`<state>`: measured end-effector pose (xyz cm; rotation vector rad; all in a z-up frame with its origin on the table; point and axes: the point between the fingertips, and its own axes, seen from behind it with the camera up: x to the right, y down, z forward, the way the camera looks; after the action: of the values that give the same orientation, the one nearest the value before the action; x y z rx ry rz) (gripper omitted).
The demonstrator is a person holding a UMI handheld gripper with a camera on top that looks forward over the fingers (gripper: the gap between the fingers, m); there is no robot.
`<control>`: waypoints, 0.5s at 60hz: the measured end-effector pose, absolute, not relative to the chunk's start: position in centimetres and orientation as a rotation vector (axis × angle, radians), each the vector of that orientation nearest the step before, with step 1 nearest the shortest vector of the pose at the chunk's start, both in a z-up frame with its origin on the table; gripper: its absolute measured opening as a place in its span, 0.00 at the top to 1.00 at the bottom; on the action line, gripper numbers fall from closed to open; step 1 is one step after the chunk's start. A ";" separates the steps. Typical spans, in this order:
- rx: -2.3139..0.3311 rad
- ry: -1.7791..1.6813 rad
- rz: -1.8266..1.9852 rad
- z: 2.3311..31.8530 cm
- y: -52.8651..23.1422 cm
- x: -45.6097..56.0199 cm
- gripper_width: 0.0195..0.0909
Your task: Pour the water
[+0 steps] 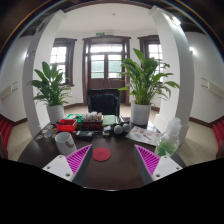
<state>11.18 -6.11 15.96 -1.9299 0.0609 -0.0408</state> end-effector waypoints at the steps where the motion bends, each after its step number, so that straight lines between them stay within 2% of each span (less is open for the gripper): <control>1: -1.931 0.065 -0.040 16.0 -6.3 11.4 0.08; 9: -1.942 0.097 -0.039 13.8 -8.0 13.6 0.08; 17: -1.964 0.160 -0.107 10.6 -11.3 20.6 0.08; 30: -1.938 0.209 -0.145 9.2 -9.5 26.6 0.08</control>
<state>26.59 -9.52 9.20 -1.9380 0.2089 -0.1449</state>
